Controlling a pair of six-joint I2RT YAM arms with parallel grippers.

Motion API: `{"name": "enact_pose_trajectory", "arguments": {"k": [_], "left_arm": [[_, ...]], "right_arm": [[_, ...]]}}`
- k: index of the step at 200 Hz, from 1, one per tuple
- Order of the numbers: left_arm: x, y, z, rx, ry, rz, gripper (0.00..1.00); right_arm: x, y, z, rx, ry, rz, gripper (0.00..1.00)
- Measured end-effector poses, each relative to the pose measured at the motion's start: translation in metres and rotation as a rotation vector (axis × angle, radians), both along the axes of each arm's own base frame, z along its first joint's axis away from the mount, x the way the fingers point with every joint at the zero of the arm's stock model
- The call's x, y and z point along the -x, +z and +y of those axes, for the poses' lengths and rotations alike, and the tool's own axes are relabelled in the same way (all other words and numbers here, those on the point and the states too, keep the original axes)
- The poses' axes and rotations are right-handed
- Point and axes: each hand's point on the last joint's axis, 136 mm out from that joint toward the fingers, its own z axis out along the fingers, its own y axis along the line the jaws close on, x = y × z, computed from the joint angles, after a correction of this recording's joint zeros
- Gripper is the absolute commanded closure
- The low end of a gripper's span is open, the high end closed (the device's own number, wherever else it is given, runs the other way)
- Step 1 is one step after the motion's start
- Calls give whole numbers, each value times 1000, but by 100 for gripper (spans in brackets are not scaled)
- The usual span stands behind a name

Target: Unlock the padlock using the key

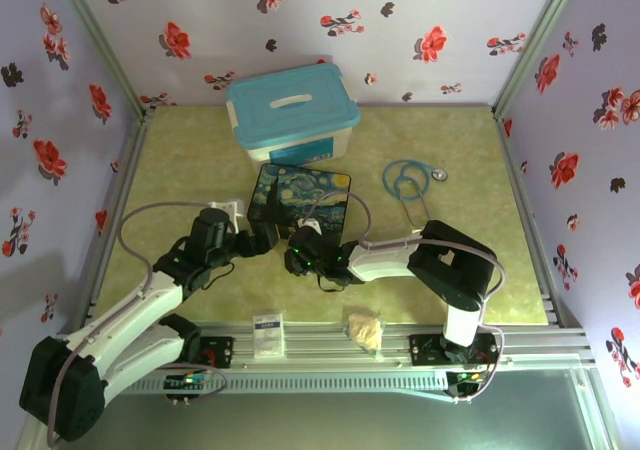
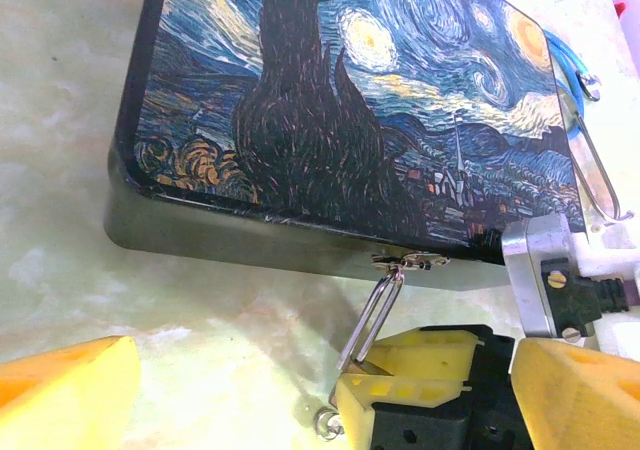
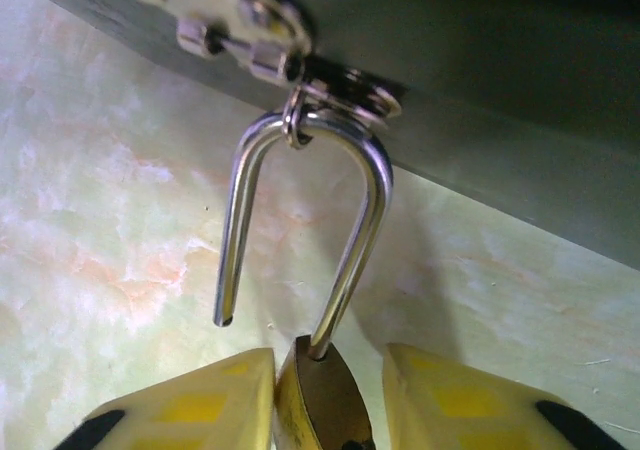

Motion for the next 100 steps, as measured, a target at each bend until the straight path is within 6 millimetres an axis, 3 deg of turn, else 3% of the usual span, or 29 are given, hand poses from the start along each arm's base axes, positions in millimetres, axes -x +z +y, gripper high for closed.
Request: {"name": "enact_pose_trajectory", "arguments": {"k": [40, 67, 100], "left_arm": [[-4, 1, 5, -23, 12, -9, 3], [-23, 4, 9, -87, 45, -54, 5], [-43, -18, 11, -177, 66, -53, 5]], "right_arm": [[2, 2, -3, -70, -22, -11, 88], [4, 6, -7, -140, -50, -15, 89], [4, 12, -6, -249, -94, -4, 91]]}}
